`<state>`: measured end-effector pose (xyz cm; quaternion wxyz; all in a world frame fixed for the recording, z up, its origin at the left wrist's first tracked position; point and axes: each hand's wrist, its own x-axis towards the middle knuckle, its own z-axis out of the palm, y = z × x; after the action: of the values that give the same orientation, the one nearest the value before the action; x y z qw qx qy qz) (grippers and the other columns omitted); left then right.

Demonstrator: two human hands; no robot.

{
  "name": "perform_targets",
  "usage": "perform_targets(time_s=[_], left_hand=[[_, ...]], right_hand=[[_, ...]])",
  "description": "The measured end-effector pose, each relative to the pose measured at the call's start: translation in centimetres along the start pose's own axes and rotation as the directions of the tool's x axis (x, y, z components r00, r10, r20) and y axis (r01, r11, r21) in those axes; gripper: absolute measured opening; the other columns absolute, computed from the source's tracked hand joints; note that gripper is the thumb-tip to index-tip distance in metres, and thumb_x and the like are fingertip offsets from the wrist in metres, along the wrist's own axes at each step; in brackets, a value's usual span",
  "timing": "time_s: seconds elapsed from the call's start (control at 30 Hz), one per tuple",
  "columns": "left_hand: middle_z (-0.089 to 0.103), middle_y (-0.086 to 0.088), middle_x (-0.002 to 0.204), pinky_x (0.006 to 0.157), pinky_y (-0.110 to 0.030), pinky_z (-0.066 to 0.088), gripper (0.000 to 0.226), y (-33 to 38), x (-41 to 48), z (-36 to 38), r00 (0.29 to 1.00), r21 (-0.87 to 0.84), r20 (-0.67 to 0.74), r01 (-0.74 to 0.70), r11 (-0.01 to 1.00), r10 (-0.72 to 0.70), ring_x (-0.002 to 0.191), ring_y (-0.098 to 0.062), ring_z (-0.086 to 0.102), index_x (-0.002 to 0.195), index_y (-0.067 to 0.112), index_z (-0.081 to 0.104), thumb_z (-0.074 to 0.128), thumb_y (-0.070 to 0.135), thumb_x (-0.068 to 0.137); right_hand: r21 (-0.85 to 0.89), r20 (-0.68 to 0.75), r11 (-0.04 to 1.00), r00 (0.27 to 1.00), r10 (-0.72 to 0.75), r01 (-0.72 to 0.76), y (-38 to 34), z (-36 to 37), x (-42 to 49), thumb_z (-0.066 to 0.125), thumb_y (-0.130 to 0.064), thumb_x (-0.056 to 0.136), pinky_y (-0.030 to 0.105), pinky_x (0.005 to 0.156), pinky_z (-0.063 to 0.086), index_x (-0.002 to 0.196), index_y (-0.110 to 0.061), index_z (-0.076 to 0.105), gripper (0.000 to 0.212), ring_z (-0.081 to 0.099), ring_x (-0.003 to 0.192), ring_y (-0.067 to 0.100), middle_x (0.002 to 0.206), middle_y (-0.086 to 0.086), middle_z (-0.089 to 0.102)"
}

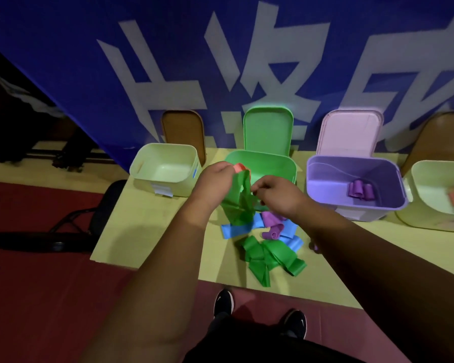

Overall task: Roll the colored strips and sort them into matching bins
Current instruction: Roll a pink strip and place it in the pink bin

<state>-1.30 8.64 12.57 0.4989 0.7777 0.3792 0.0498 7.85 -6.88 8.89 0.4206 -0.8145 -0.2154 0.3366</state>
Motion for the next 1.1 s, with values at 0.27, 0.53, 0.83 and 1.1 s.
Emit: perform_targets(time_s=[0.27, 0.53, 0.83, 1.1], left_hand=[[0.071, -0.002, 0.096, 0.062, -0.034, 0.057, 0.029, 1.4, -1.8, -1.8, 0.991, 0.041, 0.102, -0.086, 0.995, 0.082, 0.084, -0.025, 0.067, 0.106, 0.027, 0.078, 0.058, 0.009, 0.095], [0.08, -0.013, 0.092, 0.078, -0.034, 0.052, 0.03, 2.6, -2.3, -2.8, 0.95, 0.037, 0.292, -0.129, 0.991, 0.112, 0.077, -0.017, 0.072, 0.114, 0.031, 0.078, 0.059, 0.013, 0.098], [0.067, -0.008, 0.124, 0.078, -0.033, 0.066, 0.045, 3.7, -1.1, -4.6, 0.973, -0.149, 0.169, -0.131, 0.98, 0.156, 0.096, -0.022, 0.069, 0.127, 0.018, 0.073, 0.067, -0.007, 0.09], [0.08, 0.001, 0.098, 0.067, -0.026, 0.06, 0.016, 6.5, -0.5, -4.8, 0.963, -0.322, -0.016, -0.26, 0.91, 0.269, 0.081, -0.012, 0.074, 0.113, 0.017, 0.077, 0.068, 0.008, 0.103]], right_hand=[[-0.197, 0.06, 0.98, 0.998, 0.036, -0.024, -0.9, -0.5, -1.0, 0.062, -0.022, 0.103, 0.034, 0.087, 0.053, 0.111, -0.002, 0.077, 0.026, 0.069, 0.104, 0.035, 0.105, 0.016, 0.075], [0.005, -0.045, 0.977, 0.976, -0.213, 0.214, -2.3, -1.6, -0.6, 0.075, -0.004, 0.091, 0.031, 0.09, 0.049, 0.155, -0.033, 0.049, 0.075, 0.062, 0.11, 0.019, 0.143, -0.004, 0.057], [0.053, -0.17, 0.996, 0.983, -0.063, 0.073, -4.6, -3.5, -1.8, 0.052, -0.011, 0.101, 0.029, 0.063, 0.045, 0.101, -0.017, 0.079, 0.028, 0.061, 0.072, 0.018, 0.079, -0.003, 0.076], [0.171, -0.076, 0.984, 0.996, -0.044, 0.056, -5.4, -5.3, -2.8, 0.053, -0.024, 0.102, 0.039, 0.084, 0.058, 0.094, -0.01, 0.076, 0.029, 0.078, 0.086, 0.029, 0.086, 0.004, 0.082]])
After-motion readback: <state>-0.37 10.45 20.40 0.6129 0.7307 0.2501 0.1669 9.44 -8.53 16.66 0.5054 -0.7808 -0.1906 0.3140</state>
